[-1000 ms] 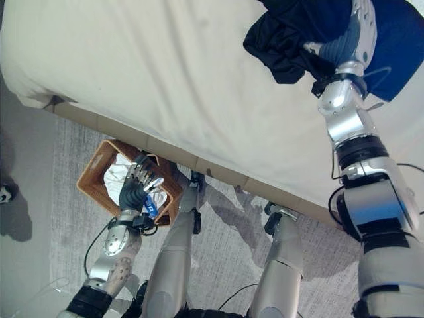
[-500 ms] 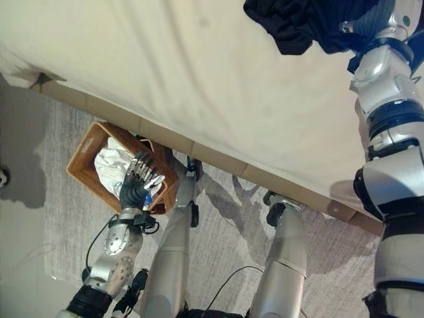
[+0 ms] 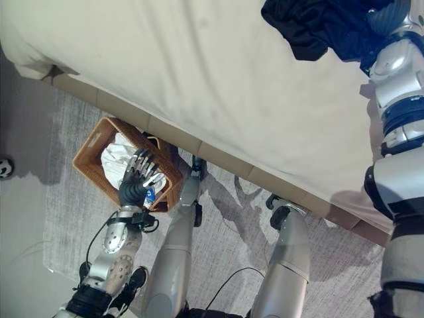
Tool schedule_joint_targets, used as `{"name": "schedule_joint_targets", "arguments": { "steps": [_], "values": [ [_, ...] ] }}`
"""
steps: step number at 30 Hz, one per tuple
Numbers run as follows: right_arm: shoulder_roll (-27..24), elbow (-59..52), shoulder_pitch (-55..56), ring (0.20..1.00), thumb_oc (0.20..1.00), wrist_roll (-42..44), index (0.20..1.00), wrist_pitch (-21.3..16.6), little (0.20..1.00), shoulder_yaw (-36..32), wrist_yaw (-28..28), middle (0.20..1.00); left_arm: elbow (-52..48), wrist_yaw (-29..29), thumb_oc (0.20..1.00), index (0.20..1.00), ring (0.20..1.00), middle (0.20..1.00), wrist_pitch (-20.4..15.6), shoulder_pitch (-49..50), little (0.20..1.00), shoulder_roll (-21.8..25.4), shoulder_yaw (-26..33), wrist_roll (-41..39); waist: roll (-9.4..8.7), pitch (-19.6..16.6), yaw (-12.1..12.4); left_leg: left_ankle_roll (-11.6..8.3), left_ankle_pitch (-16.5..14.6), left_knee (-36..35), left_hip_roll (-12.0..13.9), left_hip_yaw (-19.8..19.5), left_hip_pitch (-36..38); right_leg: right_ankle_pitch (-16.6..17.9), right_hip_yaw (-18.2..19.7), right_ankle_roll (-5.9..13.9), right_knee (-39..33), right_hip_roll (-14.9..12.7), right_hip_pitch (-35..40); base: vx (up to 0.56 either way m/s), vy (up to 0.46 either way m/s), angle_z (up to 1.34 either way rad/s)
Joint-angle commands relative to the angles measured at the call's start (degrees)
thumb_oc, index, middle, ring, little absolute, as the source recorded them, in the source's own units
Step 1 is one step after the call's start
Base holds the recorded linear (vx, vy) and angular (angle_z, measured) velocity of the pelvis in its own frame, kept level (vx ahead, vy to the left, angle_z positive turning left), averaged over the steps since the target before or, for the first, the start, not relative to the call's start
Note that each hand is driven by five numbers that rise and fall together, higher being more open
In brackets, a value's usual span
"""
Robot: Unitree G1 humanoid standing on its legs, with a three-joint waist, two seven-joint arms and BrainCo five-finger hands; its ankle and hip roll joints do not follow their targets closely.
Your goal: Pick up clothes into the bucket
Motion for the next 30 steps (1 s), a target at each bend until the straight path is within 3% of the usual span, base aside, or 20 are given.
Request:
{"name": "schedule_joint_targets", "arguments": {
  "steps": [1,4,5,10,12,18,22,30],
  "values": [
    [-2.7,-4.4,-1.2,0.2,0.2,1.1,0.2,-2.4,0.2,4.2,0.1,0.2,-1.7,-0.8,1.0,1.0,1.0,1.0,-2.1,0.2,1.0,1.9,1.7,-1.5,-3.26,-0.5,1.4,-5.15,-7.3,5.3,2.3,-0.5,3.8,12.6,3.6,7.4,-17.7,-0.8,5.7,0.0,0.0,0.0],
    [-2.4,-7.4,0.5,0.2,0.2,1.6,0.2,-3.1,0.2,3.6,0.3,0.2,-1.1,-0.8,1.0,1.0,1.0,1.0,-2.1,-0.1,1.0,1.9,1.9,-1.5,-3.63,-0.5,1.1,-5.08,-7.5,5.3,2.3,-0.3,5.4,13.1,3.4,7.45,-18.4,-0.7,7.4,-0.03,0.013,0.0],
    [-2.4,-8.9,1.2,0.2,0.2,2.1,0.2,-3.4,0.2,3.0,0.2,0.2,-0.9,-0.7,1.0,1.0,1.0,1.0,-2.1,-0.5,1.0,1.8,2.1,-1.5,-3.9,-0.5,0.9,-4.77,-6.1,5.3,2.1,-0.1,4.6,14.9,3.0,6.74,-19.3,-0.7,7.1,-0.09,0.036,-0.04],
    [-2.0,-18.1,7.4,0.2,0.2,3.8,0.2,-4.9,0.2,0.6,1.9,0.2,0.0,-1.0,1.0,1.0,1.0,1.0,-2.0,-1.2,1.0,1.7,2.3,-1.5,-4.87,-0.5,0.3,-4.57,-6.7,5.1,2.2,0.4,8.2,15.5,2.8,6.84,-20.6,-0.7,10.8,-0.02,0.002,-0.04],
    [-2.0,-27.7,14.3,0.2,0.2,5.9,0.2,-6.8,0.2,-1.2,4.1,0.2,0.3,-1.8,1.0,1.0,1.0,1.0,-2.0,-1.3,1.0,1.7,2.2,-1.7,-5.55,-0.5,-0.3,-4.56,-7.2,4.8,2.1,0.6,11.8,15.9,2.3,7.04,-22.0,-0.9,15.1,0.0,0.001,-0.04],
    [0.1,-41.2,28.4,0.2,0.2,8.8,0.2,-10.2,0.2,-6.9,7.1,0.2,3.2,-3.3,1.0,1.0,1.0,1.0,-2.2,-1.4,1.0,1.4,2.7,-2.5,-6.4,-0.5,-1.1,-4.33,-8.1,3.7,2.1,1.3,19.3,16.6,1.3,7.48,-24.8,-1.2,23.4,0.03,0.007,-0.01],
    [4.9,-50.8,41.4,0.2,0.2,11.4,0.2,-12.3,0.2,-13.4,9.4,0.2,7.5,-3.3,1.0,1.0,1.0,1.0,-2.3,-1.6,1.0,1.6,3.8,0.3,-7.34,-0.6,-2.0,-3.84,-9.1,2.2,2.3,2.1,26.9,17.3,0.4,7.96,-27.8,-1.2,31.6,0.07,0.014,-0.04],
    [10.6,-61.5,55.1,0.2,0.2,14.8,0.2,-12.8,0.2,-16.8,15.8,0.2,12.7,-4.8,1.0,1.0,1.0,1.0,-1.0,1.5,1.0,1.0,6.2,1.5,-9.51,-5.7,-3.5,-2.79,-10.5,-0.3,3.0,3.8,35.1,18.5,0.0,8.61,-33.5,0.0,40.7,0.1,0.009,-0.11]
  ]
}}
